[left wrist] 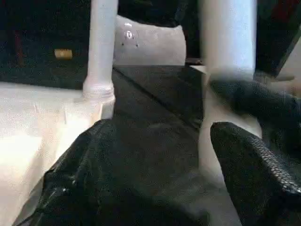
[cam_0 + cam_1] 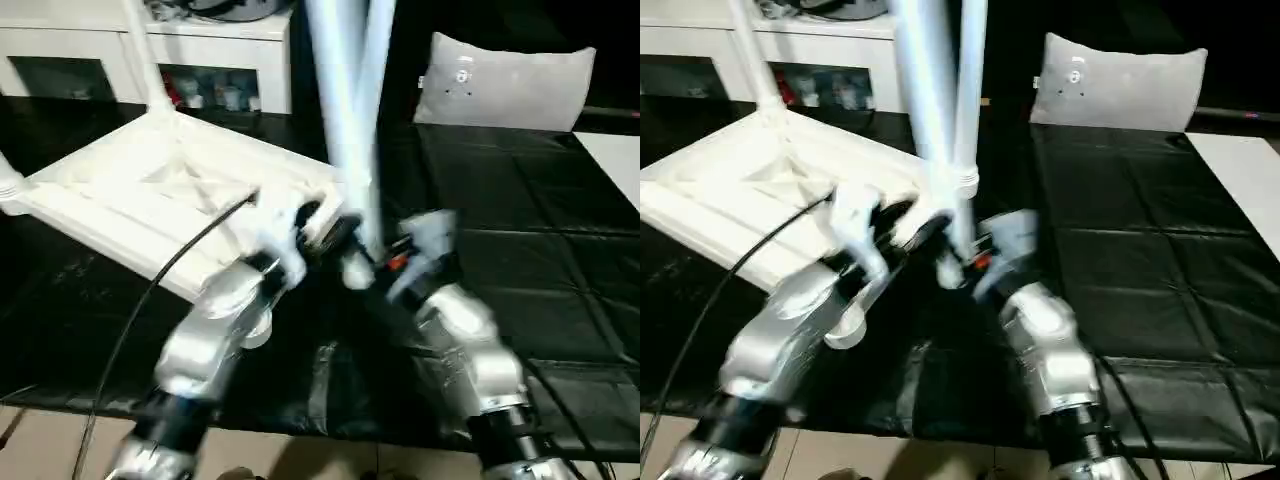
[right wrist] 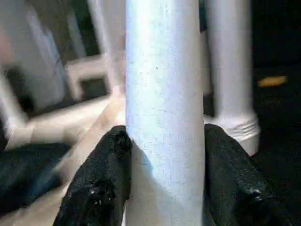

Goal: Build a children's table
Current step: Pick table leg

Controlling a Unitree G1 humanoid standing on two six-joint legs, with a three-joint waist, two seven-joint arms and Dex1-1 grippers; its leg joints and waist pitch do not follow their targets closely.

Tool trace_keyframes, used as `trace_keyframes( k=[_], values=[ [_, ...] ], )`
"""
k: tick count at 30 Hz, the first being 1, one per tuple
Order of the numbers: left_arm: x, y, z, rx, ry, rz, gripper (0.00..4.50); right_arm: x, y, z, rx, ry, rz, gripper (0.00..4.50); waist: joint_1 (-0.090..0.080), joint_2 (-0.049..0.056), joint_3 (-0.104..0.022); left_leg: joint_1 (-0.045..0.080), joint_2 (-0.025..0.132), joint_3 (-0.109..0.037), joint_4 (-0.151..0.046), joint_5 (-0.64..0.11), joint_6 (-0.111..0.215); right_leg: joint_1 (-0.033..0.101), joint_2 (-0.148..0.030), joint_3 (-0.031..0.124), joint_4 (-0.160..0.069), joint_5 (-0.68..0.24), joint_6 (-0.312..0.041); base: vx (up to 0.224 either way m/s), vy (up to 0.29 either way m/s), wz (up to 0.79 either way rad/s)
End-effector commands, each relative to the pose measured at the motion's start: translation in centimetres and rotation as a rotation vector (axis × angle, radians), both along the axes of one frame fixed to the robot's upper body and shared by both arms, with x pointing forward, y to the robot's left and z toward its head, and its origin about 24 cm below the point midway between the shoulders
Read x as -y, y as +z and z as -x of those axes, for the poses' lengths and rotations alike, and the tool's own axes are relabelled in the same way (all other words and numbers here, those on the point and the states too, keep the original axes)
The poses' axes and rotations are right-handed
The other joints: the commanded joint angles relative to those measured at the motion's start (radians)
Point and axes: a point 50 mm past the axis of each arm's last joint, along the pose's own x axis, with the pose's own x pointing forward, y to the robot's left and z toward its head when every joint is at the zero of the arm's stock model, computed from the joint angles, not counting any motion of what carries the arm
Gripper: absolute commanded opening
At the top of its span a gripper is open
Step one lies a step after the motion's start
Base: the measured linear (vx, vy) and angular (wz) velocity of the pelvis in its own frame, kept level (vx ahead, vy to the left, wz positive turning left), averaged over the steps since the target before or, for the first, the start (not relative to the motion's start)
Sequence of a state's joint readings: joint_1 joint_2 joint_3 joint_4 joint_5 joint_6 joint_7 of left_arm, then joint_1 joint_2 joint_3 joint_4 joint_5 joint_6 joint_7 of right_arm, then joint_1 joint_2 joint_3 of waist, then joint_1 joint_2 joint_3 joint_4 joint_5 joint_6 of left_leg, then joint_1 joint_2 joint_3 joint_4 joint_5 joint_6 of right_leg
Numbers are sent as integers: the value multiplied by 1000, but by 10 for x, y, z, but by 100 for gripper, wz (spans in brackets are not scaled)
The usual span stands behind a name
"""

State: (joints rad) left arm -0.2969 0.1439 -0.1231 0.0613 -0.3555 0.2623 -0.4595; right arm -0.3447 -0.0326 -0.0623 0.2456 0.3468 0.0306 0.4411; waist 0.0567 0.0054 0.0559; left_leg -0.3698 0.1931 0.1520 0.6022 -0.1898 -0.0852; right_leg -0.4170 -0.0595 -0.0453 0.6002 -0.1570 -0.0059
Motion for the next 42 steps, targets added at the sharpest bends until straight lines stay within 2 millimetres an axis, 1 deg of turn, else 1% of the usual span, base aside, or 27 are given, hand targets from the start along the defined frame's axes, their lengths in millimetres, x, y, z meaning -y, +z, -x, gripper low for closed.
trace_keyframes(
  k=[1, 4, 5, 6, 7, 9, 10, 11, 12, 13, 14, 15, 16, 17, 18, 19, 21, 22, 24, 28, 29, 30, 32, 33, 35, 38, 42],
  values=[
    [7, 11, 2, 15, -64, 84, 392, 2, 11, -3, 34, -9, -49, 188, -4, 8, -67, 9, 21, 5, -78, -271, 3, 48, -53, 34, -76, -323, -148, 0, 0, 0],
    [-3, 17, -2, 21, -9, 137, 413, 7, 17, -2, 25, 52, -100, 188, -5, 9, -65, 4, 19, 5, -79, -269, 6, 57, -52, 33, -74, -306, -151, 0, 0, 0],
    [-5, 18, -5, 19, 14, 142, 420, 7, 18, -1, 24, 71, -106, 188, -4, 7, -66, 5, 18, 6, -77, -263, 10, 56, -53, 33, -77, -305, -150, 0, 0, 0],
    [-13, 19, -13, -6, 87, 153, 423, 6, 20, 2, 34, 116, -110, 188, -5, 7, -66, 5, 17, 7, -77, -260, 12, 57, -51, 33, -76, -304, -149, 0, 0, 0],
    [-23, 20, -24, -34, 176, 142, 423, 3, 23, 5, 42, 179, -115, 188, -5, 7, -66, 5, 14, 7, -74, -251, 16, 58, -48, 31, -77, -306, -139, 0, 0, 0],
    [-32, 21, -32, -50, 252, 115, 423, 0, 26, 9, 49, 237, -118, 188, -3, 5, -66, 3, 12, 4, -75, -244, 20, 63, -49, 29, -79, -325, -120, 0, 0, 0],
    [-35, 24, -39, -38, 260, 54, 423, -4, 25, 12, 46, 294, -93, 188, -6, 3, -65, -1, 10, 3, -76, -237, 23, 64, -48, 28, -82, -338, -111, 0, 0, 0],
    [-36, 27, -43, -32, 264, 24, 423, -6, 25, 14, 43, 325, -78, 188, -3, 7, -66, 5, 12, 2, -76, -236, 23, 58, -48, 27, -84, -365, -96, 0, 0, 0],
    [-37, 31, -48, -23, 269, -8, 423, -8, 24, 16, 41, 353, -58, 188, -5, 6, -66, 5, 13, 1, -76, -237, 22, 58, -50, 28, -83, -369, -96, 0, 0, 0],
    [-35, 38, -53, -9, 250, -28, 423, -11, 23, 17, 43, 378, -40, 188, -3, 7, -69, 5, 14, 1, -74, -222, 19, 58, -54, 29, -82, -359, -104, 0, 0, 0],
    [-35, 39, -53, -7, 247, -28, 423, -11, 23, 17, 42, 378, -40, 188, -3, 7, -70, 5, 14, 2, -73, -211, 19, 57, -54, 30, -80, -341, -112, 0, 0, 0],
    [-27, 48, -56, 18, 186, -31, 423, -12, 21, 17, 28, 389, -35, 188, 2, 7, -73, 4, 17, 2, -71, -178, 19, 58, -55, 31, -71, -272, -145, 0, 0, 0],
    [-21, 53, -57, 30, 142, -32, 423, -13, 20, 17, 26, 392, -20, 187, 3, 6, -73, 3, 18, 2, -72, -170, 18, 58, -56, 32, -69, -253, -155, 0, 0, 0],
    [-15, 57, -56, 44, 93, -34, 423, -13, 19, 17, 23, 392, -6, 187, 6, 10, -74, 4, 19, 2, -71, -169, 17, 57, -56, 32, -67, -240, -165, 0, 0, 0],
    [-2, 65, -53, 68, -7, -46, 423, -14, 16, 17, 13, 397, 34, 187, 9, 7, -73, 6, 18, 6, -70, -173, 20, 56, -57, 32, -68, -229, -178, 0, 0, 0],
    [5, 69, -49, 87, -67, -54, 423, -13, 14, 17, 8, 388, 56, 187, 14, 9, -74, 4, 21, 4, -71, -161, 15, 59, -60, 33, -62, -215, -187, 0, 0, 0],
    [9, 71, -46, 97, -101, -59, 423, -12, 14, 17, 4, 383, 69, 187, 13, 7, -73, 1, 19, 6, -70, -162, 17, 62, -59, 33, -63, -200, -194, 0, 0, 0],
    [16, 75, -40, 114, -170, -60, 423, -10, 11, 14, -11, 354, 108, 187, 14, 9, -74, 1, 20, 4, -70, -157, 12, 65, -61, 33, -58, -197, -193, 0, 0, 0],
    [30, 82, -26, 148, -294, -63, 423, -6, 4, 10, -35, 309, 196, 187, 12, 7, -72, 0, 17, 6, -70, -167, 8, 64, -60, 32, -62, -221, -191, 0, 0, 0],
    [44, 84, -15, 172, -380, -93, 423, -4, 1, 8, -70, 315, 237, 187, 6, 5, -66, 3, 17, 8, -72, -209, 6, 60, -59, 33, -75, -324, -175, 0, 0, 0],
    [46, 83, -14, 173, -384, -104, 423, -5, 1, 8, -80, 311, 237, 187, 6, 5, -65, 5, 18, 8, -72, -221, 8, 57, -57, 33, -78, -338, -171, 0, 0, 0],
    [46, 81, -15, 175, -378, -120, 423, -6, 2, 8, -73, 324, 238, 187, 3, -4, -65, 0, 16, 7, -73, -220, 11, 62, -56, 31, -78, -343, -161, 0, 0, 0],
    [45, 79, -16, 185, -367, -152, 423, -8, 5, 9, -60, 334, 242, 187, 5, 0, -67, 1, 16, 7, -72, -219, 11, 61, -57, 31, -78, -350, -150, 0, 0, 0],
    [45, 78, -17, 195, -362, -171, 423, -8, 5, 9, -62, 342, 244, 187, -1, -2, -64, -4, 14, 5, -74, -221, 12, 63, -55, 29, -81, -374, -130, 0, 0, 0],
    [43, 78, -18, 200, -349, -181, 423, -10, 5, 9, -55, 346, 261, 187, -3, 0, -66, 0, 14, 5, -71, -224, 9, 60, -57, 30, -84, -404, -118, 0, 0, 0],
    [35, 86, -15, 221, -373, -136, 423, -6, 11, 6, -51, 306, 197, 186, -4, 2, -67, -1, 15, 6, -72, -204, 11, 58, -54, 31, -80, -359, -135, 0, 0, 0],
    [29, 92, -1, 202, -482, -43, 423, 1, 12, 4, -60, 256, 164, 186, -2, 6, -70, 4, 19, 6, -71, -195, 5, 58, -55, 32, -67, -277, -181, 0, 0, 0]
  ],
)
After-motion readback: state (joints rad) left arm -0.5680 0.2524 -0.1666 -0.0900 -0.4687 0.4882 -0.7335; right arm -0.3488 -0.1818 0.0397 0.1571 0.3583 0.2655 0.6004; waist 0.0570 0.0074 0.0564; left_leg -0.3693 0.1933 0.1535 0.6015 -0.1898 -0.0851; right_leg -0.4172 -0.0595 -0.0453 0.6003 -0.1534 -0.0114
